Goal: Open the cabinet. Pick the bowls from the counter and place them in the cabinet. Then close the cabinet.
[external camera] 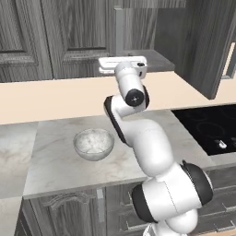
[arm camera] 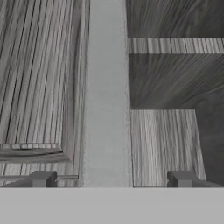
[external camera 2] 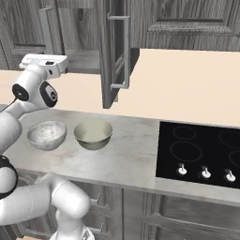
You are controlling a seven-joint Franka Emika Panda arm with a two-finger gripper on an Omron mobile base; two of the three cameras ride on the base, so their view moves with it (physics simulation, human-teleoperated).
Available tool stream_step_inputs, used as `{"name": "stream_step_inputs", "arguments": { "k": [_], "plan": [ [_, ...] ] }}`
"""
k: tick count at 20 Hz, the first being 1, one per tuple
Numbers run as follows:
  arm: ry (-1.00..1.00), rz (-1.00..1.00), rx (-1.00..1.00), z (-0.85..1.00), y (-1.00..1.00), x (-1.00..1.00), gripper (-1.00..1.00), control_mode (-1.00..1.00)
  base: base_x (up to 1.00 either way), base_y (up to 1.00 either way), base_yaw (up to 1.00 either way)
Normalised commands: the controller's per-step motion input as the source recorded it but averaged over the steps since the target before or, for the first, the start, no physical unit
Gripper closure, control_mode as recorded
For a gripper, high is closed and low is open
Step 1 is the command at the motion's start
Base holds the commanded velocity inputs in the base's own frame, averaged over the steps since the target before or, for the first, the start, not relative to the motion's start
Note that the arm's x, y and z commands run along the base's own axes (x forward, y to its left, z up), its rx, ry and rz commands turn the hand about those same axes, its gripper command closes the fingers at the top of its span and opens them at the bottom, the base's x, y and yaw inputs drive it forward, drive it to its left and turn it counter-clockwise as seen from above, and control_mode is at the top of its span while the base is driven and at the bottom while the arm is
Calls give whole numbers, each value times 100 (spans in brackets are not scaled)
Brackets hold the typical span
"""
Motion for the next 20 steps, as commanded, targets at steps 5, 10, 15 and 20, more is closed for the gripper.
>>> {"name": "stream_step_inputs", "arguments": {
  "k": [5,10,15,20],
  "plan": [
    [0,0,0,-5,11,28,-100,-100,0,0,0],
    [0,0,0,-1,4,32,-100,-100,0,0,0],
    [0,0,0,0,0,32,100,-100,0,0,0],
    [0,0,0,-1,0,30,100,-100,0,0,0]
  ]
}}
